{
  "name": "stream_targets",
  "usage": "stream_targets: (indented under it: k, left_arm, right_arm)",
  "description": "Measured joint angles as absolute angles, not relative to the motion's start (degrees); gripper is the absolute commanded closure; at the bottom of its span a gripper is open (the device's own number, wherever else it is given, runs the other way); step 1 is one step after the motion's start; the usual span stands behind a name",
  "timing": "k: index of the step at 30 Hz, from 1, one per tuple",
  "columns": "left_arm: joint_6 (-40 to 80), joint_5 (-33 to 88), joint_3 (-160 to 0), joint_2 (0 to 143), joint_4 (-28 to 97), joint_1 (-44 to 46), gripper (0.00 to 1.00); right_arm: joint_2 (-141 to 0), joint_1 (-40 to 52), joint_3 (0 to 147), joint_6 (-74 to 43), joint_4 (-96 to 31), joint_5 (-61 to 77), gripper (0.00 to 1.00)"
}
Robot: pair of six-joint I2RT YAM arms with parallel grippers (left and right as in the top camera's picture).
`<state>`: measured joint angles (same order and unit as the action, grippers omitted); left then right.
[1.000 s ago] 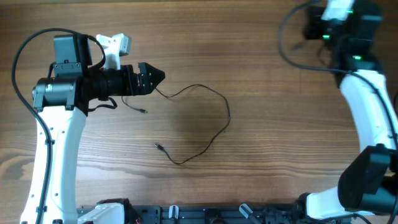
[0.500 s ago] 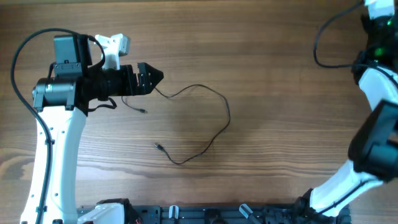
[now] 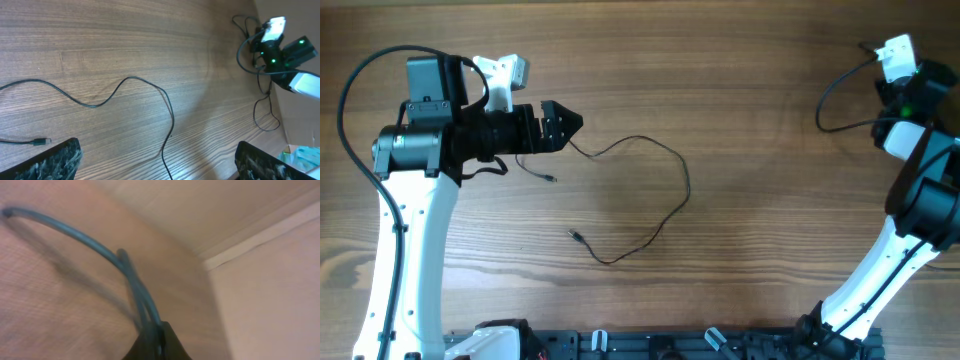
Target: Untangle cables
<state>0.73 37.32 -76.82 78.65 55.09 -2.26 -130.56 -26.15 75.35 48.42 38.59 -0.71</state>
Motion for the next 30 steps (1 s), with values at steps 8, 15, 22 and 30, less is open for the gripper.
stream_targets:
  k: [8,15,22,30]
  left_arm:
    - [0.7,37.3,-76.8,78.7,55.1,-2.3,0.0]
    - [0.7,37.3,-76.8,78.7,55.1,-2.3,0.0]
    - [0.7,37.3,-76.8,78.7,55.1,-2.3,0.0]
    - [0.7,37.3,-76.8,78.7,55.1,-2.3,0.0]
  right_arm:
    - [-130.6,-33.5,84.4,51.6,43.2,3.6,0.95]
    - [-135.9,-34.2,96.8,57.3,29.2,6.0,0.46]
    - [-138.9,-30.8,97.2,39.0,5.3,5.4,0.0]
    - [-126.9,-26.5,95.9,8.3,-20.8,6.6,0.0]
